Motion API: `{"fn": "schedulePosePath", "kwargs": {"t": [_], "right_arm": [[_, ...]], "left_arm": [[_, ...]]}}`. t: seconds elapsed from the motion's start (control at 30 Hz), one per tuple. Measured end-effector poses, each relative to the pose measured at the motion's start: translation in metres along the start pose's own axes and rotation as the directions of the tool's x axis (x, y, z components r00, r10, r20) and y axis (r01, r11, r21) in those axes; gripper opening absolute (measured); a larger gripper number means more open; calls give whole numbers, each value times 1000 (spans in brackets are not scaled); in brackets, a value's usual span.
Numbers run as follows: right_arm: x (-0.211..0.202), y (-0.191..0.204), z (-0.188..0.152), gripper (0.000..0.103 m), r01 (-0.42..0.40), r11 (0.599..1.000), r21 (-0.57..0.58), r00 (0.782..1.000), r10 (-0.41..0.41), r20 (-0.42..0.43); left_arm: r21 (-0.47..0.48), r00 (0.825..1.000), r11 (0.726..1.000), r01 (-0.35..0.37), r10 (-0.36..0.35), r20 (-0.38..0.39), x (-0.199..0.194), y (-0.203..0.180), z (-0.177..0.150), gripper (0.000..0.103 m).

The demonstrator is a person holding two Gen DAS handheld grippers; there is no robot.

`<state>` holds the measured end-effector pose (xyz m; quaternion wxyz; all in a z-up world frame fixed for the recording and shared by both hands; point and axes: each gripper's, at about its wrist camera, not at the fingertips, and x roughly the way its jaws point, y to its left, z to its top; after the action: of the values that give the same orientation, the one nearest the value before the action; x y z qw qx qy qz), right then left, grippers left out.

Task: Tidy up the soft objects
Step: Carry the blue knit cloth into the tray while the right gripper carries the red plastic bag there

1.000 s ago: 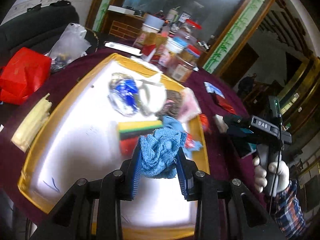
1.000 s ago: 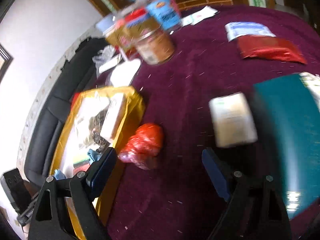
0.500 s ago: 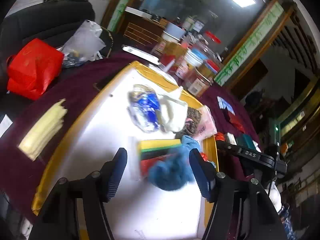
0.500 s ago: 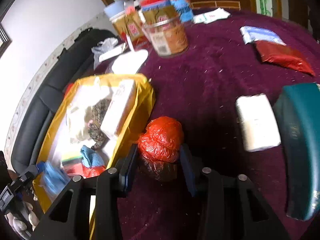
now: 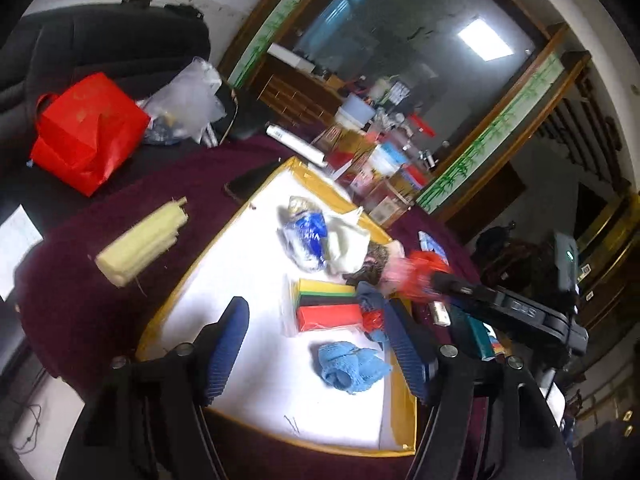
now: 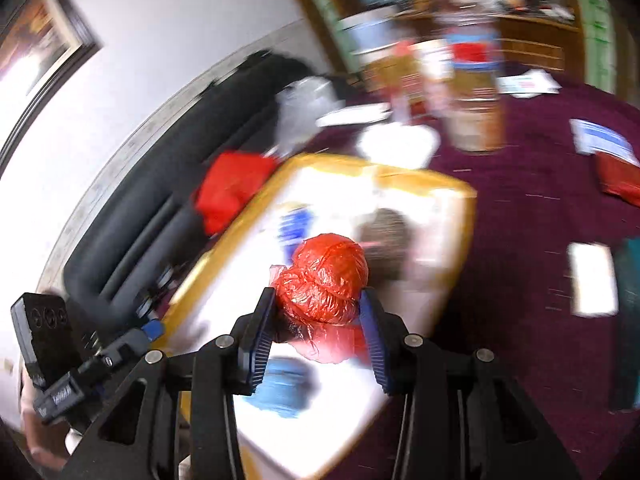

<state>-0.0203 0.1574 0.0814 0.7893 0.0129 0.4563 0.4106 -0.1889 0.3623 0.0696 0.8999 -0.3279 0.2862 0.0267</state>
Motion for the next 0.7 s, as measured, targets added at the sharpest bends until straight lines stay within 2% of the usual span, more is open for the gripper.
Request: {"fn": "schedulePosePath", "kwargs": {"t": [0.07, 0.2, 0.4, 0.47, 0.53, 0.63, 0.7], "right_arm": [[24, 26, 5, 41, -26, 999, -37, 999, 24, -43], [81, 59, 16, 41, -7, 996, -95, 993, -4, -115], [137, 60, 34, 41, 28, 998, -65, 982, -39, -184], [147, 56, 43, 41, 65, 996, -57, 980, -75, -187], [152, 55, 54, 41, 150, 985, -90, 974, -163, -155], [156, 48, 69, 43, 199, 974, -106, 969, -212, -126], [152, 46, 75, 56, 181, 979, -95, 973, -192, -125]], "left_arm": [[7, 1000, 1000, -8, 7, 23, -10, 3, 1, 77], [-20, 999, 999, -27, 28, 39, -21, 21, 1, 77], [-47, 999, 998, -37, 39, 34, -30, 41, -2, 77], [-48, 999, 998, -36, 37, 33, -31, 43, -3, 77], [-48, 999, 998, -31, 32, 31, -31, 44, -3, 77], [-44, 999, 999, -25, 27, 30, -30, 41, -5, 77], [-42, 1000, 999, -17, 18, 23, -28, 40, -6, 77]]}}
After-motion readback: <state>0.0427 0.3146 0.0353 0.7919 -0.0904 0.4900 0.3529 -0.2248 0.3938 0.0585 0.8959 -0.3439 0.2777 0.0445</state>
